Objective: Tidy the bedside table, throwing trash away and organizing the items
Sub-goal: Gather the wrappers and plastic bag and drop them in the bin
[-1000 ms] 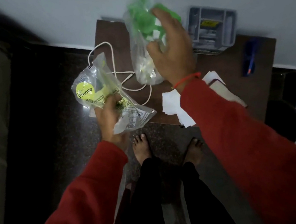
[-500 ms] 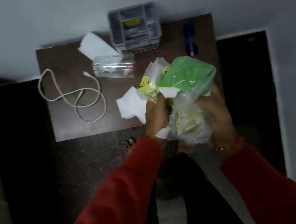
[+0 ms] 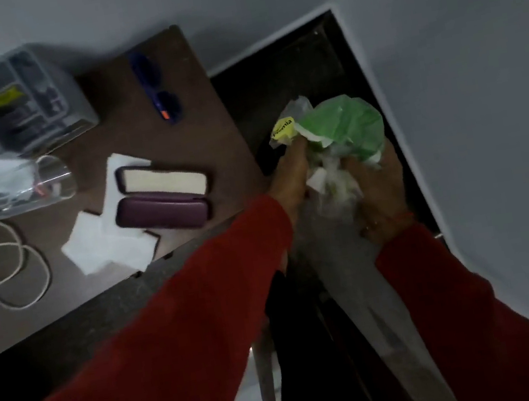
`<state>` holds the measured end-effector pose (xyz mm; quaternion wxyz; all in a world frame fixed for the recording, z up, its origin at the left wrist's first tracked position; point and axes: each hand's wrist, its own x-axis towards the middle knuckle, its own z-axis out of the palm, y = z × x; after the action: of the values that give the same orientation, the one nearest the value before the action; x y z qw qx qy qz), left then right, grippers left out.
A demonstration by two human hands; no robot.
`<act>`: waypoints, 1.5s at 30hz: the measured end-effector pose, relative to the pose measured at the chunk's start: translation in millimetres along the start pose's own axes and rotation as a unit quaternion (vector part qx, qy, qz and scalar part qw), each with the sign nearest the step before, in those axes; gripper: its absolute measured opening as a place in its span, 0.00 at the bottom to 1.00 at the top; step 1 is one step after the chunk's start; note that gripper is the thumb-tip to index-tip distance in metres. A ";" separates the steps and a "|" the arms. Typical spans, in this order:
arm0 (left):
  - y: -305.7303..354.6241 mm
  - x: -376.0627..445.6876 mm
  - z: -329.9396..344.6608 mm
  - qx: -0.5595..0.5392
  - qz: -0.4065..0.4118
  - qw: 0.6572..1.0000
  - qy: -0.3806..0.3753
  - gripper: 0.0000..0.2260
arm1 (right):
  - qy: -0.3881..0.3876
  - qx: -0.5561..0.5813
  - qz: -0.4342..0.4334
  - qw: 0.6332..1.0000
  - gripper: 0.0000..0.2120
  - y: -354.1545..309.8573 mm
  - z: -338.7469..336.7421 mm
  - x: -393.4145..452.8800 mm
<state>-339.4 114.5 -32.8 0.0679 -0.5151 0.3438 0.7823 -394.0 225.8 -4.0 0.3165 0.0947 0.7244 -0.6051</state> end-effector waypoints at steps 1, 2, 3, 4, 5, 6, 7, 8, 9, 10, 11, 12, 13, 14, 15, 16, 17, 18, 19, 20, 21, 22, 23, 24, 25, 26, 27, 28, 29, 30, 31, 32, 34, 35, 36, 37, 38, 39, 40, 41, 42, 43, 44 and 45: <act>-6.1 9.9 7.6 -0.016 -0.005 0.999 -0.034 0.16 | 0.030 -0.016 -0.004 0.999 0.16 10.5 -6.5 16.9; -13.3 23.7 13.5 -0.009 -0.008 0.999 -0.048 0.17 | 0.070 -0.033 0.000 0.997 0.15 16.2 -11.6 34.0; -19.3 39.2 15.7 -0.003 -0.011 0.999 -0.049 0.18 | 0.099 -0.037 0.002 0.994 0.13 25.3 -16.4 51.9; -24.4 54.5 16.8 0.013 -0.022 0.999 -0.038 0.17 | 0.116 -0.043 0.004 0.992 0.12 33.8 -21.0 66.5; -28.2 69.0 18.8 0.043 -0.036 0.998 -0.016 0.14 | 0.129 -0.046 0.004 0.991 0.12 44.5 -23.7 82.9; -30.2 85.6 21.0 0.067 -0.052 0.996 -0.004 0.12 | 0.140 -0.057 0.010 0.988 0.12 56.0 -26.4 100.4; -28.4 101.5 24.1 0.060 -0.069 0.996 0.005 0.12 | 0.153 -0.068 0.020 0.986 0.12 66.4 -26.7 116.9; -26.9 114.5 27.5 0.062 -0.076 0.995 0.010 0.14 | 0.163 -0.074 0.034 0.983 0.11 77.2 -27.7 133.3; -22.7 124.3 30.1 0.080 -0.087 0.993 0.002 0.18 | 0.163 -0.078 0.047 0.982 0.11 91.7 -29.2 151.7; -26.2 138.7 29.0 0.086 -0.110 0.990 0.001 0.22 | 0.154 -0.091 0.060 0.982 0.10 103.2 -29.4 165.4; -41.8 155.2 20.4 0.113 -0.124 0.986 0.021 0.26 | 0.145 -0.108 0.070 0.981 0.08 114.3 -29.4 176.9; -63.9 179.0 15.1 0.145 -0.158 0.975 0.049 0.32 | 0.138 -0.119 0.084 0.980 0.09 125.9 -29.8 187.0; -94.2 204.4 9.9 0.156 -0.204 0.967 0.010 0.36 | 0.129 -0.130 0.097 0.978 0.12 136.2 -30.4 195.5; -156.5 218.8 -5.6 0.195 -0.238 0.951 0.015 0.35 | 0.119 -0.144 0.109 0.976 0.14 143.9 -30.9 201.4; -227.8 234.4 -36.4 0.310 -0.209 0.927 0.031 0.30 | 0.113 -0.163 0.117 0.973 0.16 151.3 -32.3 206.7; -291.5 252.5 -66.2 0.420 -0.181 0.887 0.058 0.24 | 0.117 -0.176 0.122 0.970 0.19 155.5 -33.1 210.5; -340.4 262.9 -96.1 0.467 -0.155 0.867 0.074 0.21 | 0.123 -0.193 0.133 0.964 0.23 158.3 -34.2 213.6; -365.9 261.9 -112.3 0.486 -0.120 0.863 0.065 0.19 | 0.119 -0.218 0.154 0.956 0.29 160.5 -34.9 215.7; -351.1 260.5 -114.6 0.478 -0.097 0.869 0.077 0.19 | 0.097 -0.264 0.191 0.940 0.36 161.0 -34.3 216.2; -321.4 265.0 -104.7 0.442 -0.070 0.889 0.094 0.19 | 0.060 -0.310 0.228 0.921 0.42 160.2 -32.1 215.2; -279.0 259.5 -85.1 0.384 -0.081 0.915 0.094 0.19 | 0.022 -0.337 0.255 0.906 0.47 157.6 -29.6 213.6; -222.0 248.3 -53.6 0.302 -0.098 0.942 0.107 0.20 | 0.002 -0.342 0.267 0.901 0.51 155.0 -27.4 213.0; -169.3 229.9 -32.1 0.328 -0.059 0.933 0.136 0.21 | 0.001 -0.337 0.263 0.904 0.52 151.7 -24.9 211.6; -133.1 203.8 -17.9 0.355 -0.019 0.928 0.112 0.24 | 0.015 -0.334 0.242 0.911 0.51 149.9 -23.5 210.8; -102.9 178.2 -5.1 0.368 0.022 0.927 0.063 0.27 | 0.043 -0.342 0.197 0.918 0.46 149.2 -23.4 209.6; -79.3 166.3 7.7 0.342 0.039 0.936 0.067 0.29 | 0.075 -0.358 0.131 0.921 0.39 148.6 -24.1 206.9; -68.1 160.4 13.3 0.335 0.046 0.938 0.074 0.30 | 0.103 -0.372 0.049 0.921 0.30 149.2 -26.3 203.1; -62.1 152.1 17.1 0.334 0.059 0.937 0.088 0.29 | 0.114 -0.380 -0.035 0.917 0.23 149.0 -29.1 197.5; -61.4 143.7 18.1 0.335 0.067 0.934 0.107 0.27 | 0.106 -0.396 -0.109 0.906 0.18 148.0 -31.6 188.7; -61.4 134.2 18.5 0.334 0.070 0.932 0.124 0.24 | 0.071 -0.422 -0.163 0.889 0.15 148.6 -33.2 179.1; -61.3 129.3 19.0 0.328 0.069 0.933 0.131 0.23 | 0.020 -0.452 -0.200 0.869 0.12 150.0 -33.2 168.6; -59.8 125.5 20.7 0.319 0.061 0.938 0.121 0.22 | -0.041 -0.480 -0.217 0.849 0.11 154.3 -32.1 159.7; -58.3 123.5 24.2 0.300 0.041 0.949 0.092 0.22 | -0.152 -0.518 -0.207 0.816 0.12 167.1 -29.6 146.6; -60.1 124.4 24.6 0.300 0.038 0.949 0.084 0.22 | -0.185 -0.530 -0.194 0.805 0.14 175.8 -29.0 144.4; -61.7 125.0 24.5 0.308 0.037 0.947 0.083 0.22 | -0.199 -0.539 -0.177 0.799 0.15 185.8 -28.9 146.5; -62.3 126.3 23.8 0.315 0.035 0.944 0.088 0.22 | -0.198 -0.543 -0.150 0.802 0.16 192.6 -27.8 149.5; -61.6 127.4 23.5 0.321 0.037 0.942 0.092 0.22 | -0.186 -0.540 -0.112 0.813 0.16 197.3 -26.8 153.4; -61.4 128.3 22.8 0.328 0.043 0.939 0.095 0.22 | -0.169 -0.529 -0.068 0.829 0.16 198.6 -25.7 156.3; -60.2 126.7 22.4 0.337 0.050 0.935 0.094 0.21 | -0.155 -0.512 -0.030 0.844 0.16 198.0 -24.5 157.5; -58.9 125.1 21.5 0.344 0.059 0.932 0.092 0.21 | -0.143 -0.494 -0.008 0.858 0.16 195.9 -23.4 157.1; -57.1 122.0 20.7 0.348 0.071 0.931 0.090 0.20 | -0.127 -0.479 -0.008 0.868 0.16 192.5 -22.5 154.9; -55.8 118.7 19.2 0.346 0.084 0.930 0.089 0.19 | -0.108 -0.466 -0.024 0.878 0.16 186.5 -21.2 150.2; -54.0 113.8 18.1 0.340 0.097 0.931 0.089 0.18 | -0.089 -0.450 -0.052 0.887 0.15 179.7 -19.8 144.7; -50.9 107.7 17.0 0.333 0.110 0.933 0.087 0.17 | -0.072 -0.435 -0.077 0.894 0.15 172.4 -18.5 138.8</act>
<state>-378.4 136.5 -144.5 0.1183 -0.4881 0.6435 0.5776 -419.2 252.0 -223.0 0.3298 -0.1529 0.8953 -0.2574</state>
